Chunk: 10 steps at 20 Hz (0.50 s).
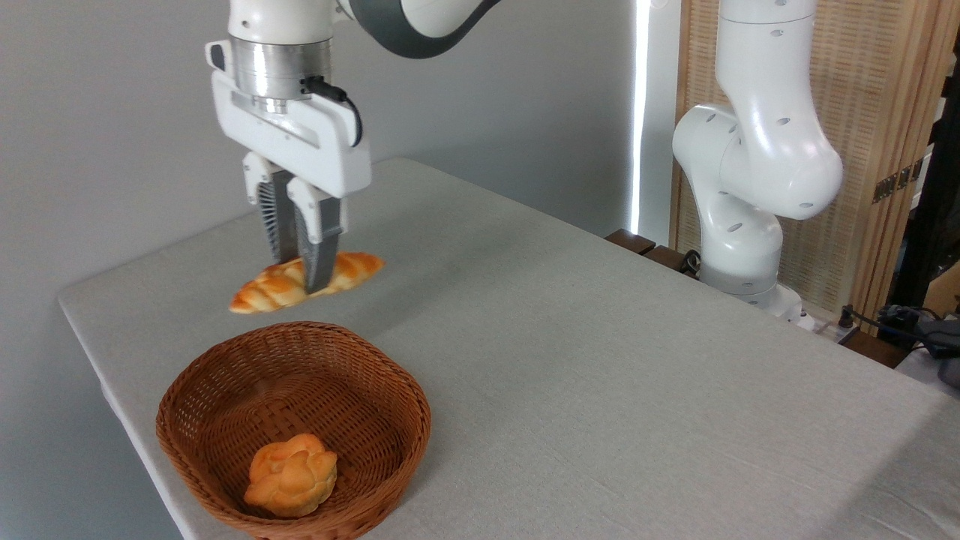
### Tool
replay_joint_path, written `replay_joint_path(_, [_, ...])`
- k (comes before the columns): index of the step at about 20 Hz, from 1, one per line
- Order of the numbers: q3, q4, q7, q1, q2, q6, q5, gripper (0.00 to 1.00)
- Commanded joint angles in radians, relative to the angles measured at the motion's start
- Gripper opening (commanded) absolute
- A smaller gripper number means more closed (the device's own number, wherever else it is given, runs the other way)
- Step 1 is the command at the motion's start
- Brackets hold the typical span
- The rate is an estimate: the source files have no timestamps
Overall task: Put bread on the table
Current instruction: 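Lift the braided roll out of the basket and carry it beside the basket, then lower the roll onto the table and open the gripper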
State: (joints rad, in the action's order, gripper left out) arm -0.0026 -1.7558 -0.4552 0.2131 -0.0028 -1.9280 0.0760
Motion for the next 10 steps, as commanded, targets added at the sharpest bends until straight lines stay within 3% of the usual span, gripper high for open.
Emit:
replay_joint_path(1, [-0.008, -0.1, 0.003, 0.028, -0.078, 0.082, 0.002, 0.48])
replay_joint_path(6, [-0.008, -0.151, 0.004, 0.055, -0.091, 0.199, 0.041, 0.48])
replay_joint_path(8, [-0.008, -0.16, 0.007, 0.06, -0.085, 0.199, 0.054, 0.66])
replay_joint_path(9, [-0.008, -0.162, 0.009, 0.063, -0.08, 0.199, 0.064, 0.68])
replay_joint_path(10, [-0.008, -0.171, 0.012, 0.078, -0.077, 0.199, 0.067, 0.78])
